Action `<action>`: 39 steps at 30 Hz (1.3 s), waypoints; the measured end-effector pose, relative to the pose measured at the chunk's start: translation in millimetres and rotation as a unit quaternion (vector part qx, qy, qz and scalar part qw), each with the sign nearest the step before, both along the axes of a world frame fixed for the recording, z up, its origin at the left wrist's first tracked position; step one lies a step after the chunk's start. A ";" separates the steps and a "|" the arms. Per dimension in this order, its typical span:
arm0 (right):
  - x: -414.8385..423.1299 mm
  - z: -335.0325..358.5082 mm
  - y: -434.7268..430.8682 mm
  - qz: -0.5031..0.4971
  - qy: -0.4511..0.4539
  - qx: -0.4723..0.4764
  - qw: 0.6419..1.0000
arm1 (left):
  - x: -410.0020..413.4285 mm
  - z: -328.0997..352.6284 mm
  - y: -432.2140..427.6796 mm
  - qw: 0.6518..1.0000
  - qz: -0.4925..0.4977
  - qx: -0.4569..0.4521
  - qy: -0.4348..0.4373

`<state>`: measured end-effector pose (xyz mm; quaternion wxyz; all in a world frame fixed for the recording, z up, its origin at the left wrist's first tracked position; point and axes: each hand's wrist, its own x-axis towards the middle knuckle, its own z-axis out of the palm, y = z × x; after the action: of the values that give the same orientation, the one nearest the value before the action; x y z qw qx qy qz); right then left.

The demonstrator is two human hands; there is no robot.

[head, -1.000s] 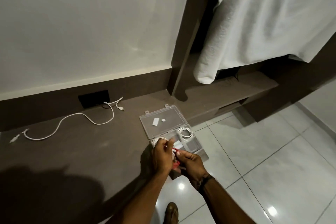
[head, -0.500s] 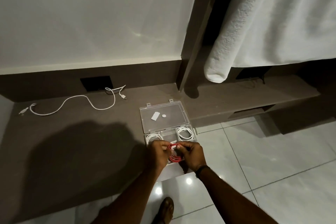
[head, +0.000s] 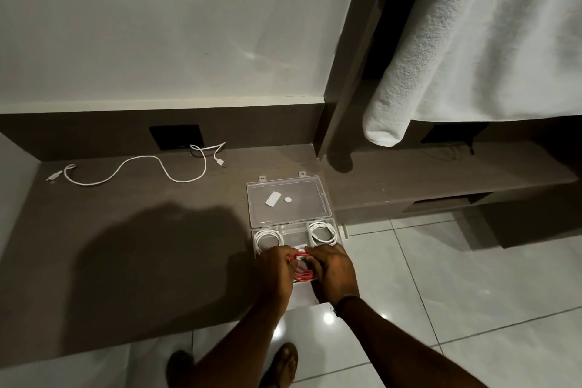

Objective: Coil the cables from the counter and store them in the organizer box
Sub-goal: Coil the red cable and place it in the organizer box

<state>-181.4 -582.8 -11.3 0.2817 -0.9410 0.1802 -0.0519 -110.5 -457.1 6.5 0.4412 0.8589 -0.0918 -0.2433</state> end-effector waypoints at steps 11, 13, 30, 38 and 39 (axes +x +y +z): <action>10.1 -0.6 7.6 0.053 0.144 -0.201 0.968 | 5.5 -14.6 -6.5 0.997 -0.045 0.063 0.015; 13.1 3.2 11.7 0.039 0.174 -0.204 0.963 | 7.8 -18.1 -2.4 0.993 -0.087 0.083 0.021; 15.1 21.4 1.3 0.017 0.228 -0.037 0.973 | 4.5 0.6 3.4 0.930 -0.248 0.233 -0.138; 20.9 30.8 17.4 -0.140 0.174 -0.064 0.973 | -19.3 14.8 -7.3 0.865 -0.260 0.392 -0.174; 22.5 29.9 18.9 -0.135 0.175 -0.077 0.972 | -21.1 18.1 -6.2 0.855 -0.270 0.411 -0.164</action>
<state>-158.9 -563.9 18.6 0.1628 -0.9213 0.3477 0.0619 -131.5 -463.3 24.6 -0.0563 0.9308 -0.2830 -0.2244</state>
